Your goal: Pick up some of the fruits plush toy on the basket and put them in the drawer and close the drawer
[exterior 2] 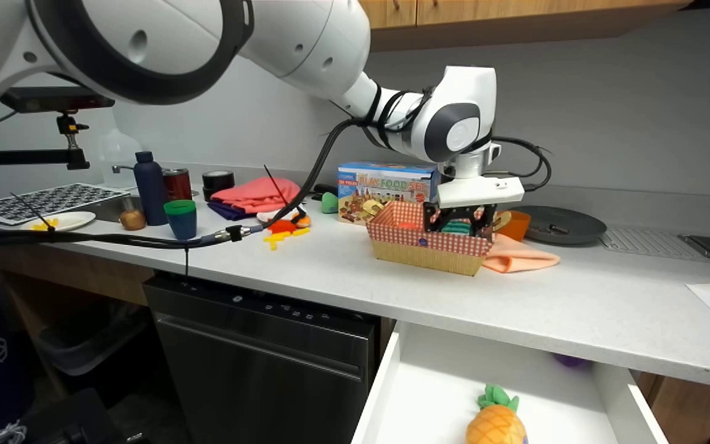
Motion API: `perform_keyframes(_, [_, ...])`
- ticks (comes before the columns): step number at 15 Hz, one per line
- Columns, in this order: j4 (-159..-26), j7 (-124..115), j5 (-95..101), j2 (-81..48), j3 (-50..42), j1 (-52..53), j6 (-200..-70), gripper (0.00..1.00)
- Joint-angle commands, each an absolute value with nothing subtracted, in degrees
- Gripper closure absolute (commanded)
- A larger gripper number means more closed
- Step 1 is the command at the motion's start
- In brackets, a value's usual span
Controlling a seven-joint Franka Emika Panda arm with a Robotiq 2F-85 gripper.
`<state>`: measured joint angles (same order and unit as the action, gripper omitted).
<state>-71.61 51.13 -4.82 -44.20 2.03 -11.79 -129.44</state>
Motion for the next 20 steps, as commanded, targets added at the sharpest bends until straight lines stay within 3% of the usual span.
perform_keyframes(1, [-66.5, 48.99, -3.63, -48.1, 1.91, -12.12, -127.49, 0.64])
perform_keyframes(6, [-65.75, 47.39, -4.2, -48.17, 2.18, -12.74, -126.75, 0.99])
perform_keyframes(13, [-68.35, 46.29, -4.07, -46.41, 2.22, -12.85, -129.74, 0.99])
perform_keyframes(16, [-73.65, 45.03, -3.11, -42.51, 1.46, -12.28, -138.45, 0.99])
perform_keyframes(20, [-81.05, 45.79, -3.16, -37.63, 1.7, -13.33, -140.3, 0.99])
